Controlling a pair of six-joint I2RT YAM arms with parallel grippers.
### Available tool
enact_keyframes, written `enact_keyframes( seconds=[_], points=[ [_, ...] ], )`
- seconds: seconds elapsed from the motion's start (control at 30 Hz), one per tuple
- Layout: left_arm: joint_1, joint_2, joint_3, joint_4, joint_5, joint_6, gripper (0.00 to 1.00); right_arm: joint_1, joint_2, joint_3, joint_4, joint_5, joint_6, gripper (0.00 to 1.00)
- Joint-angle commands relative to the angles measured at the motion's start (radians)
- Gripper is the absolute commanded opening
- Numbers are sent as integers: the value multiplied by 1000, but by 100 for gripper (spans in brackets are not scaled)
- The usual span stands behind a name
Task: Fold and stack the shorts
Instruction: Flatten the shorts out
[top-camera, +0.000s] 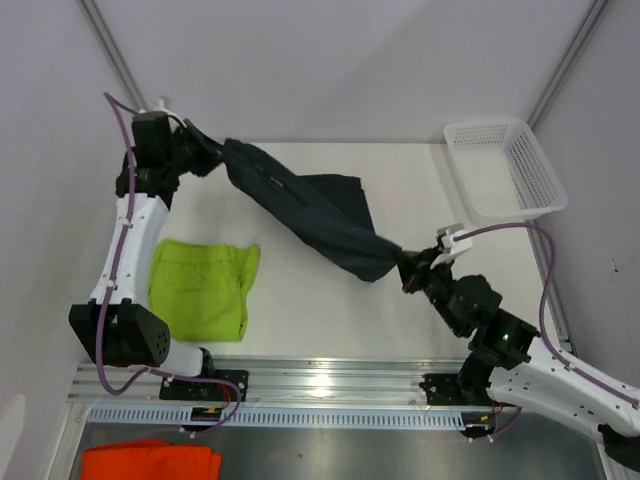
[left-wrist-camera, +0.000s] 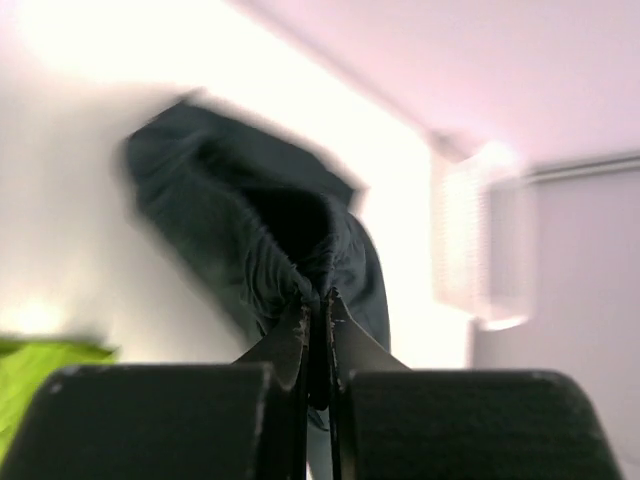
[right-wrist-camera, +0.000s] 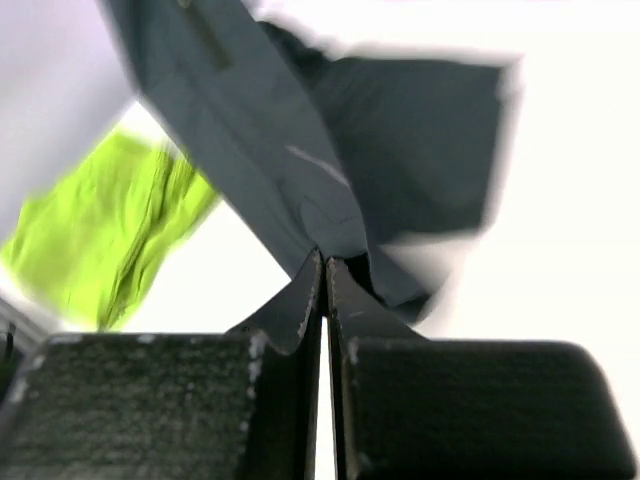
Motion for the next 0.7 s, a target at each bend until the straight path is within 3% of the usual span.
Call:
enact_keyframes(
  seconds=[0.0,0.17,0.27,0.3,0.37,0.67],
  points=[
    [89,26,172,12,148,-139,0,-154,47,202,103,-114,-182,0],
    [169,126,401,-41,279,-314,0,-607,202,478,41,-557,-92,0],
    [196,197,599,-140,320,-337,0,-749,309,647,-11,-821,-26,0],
    [201,201,690,-179,333,-336,0,-755,326,711,-17,-866,-21,0],
    [206,191,717,-201,356,-333,0,-748,351,758,-40,-938,-21,0],
    [226,-255,377,82,319,-428,0,-705,251,904,-152,-1124,-21,0]
  ],
)
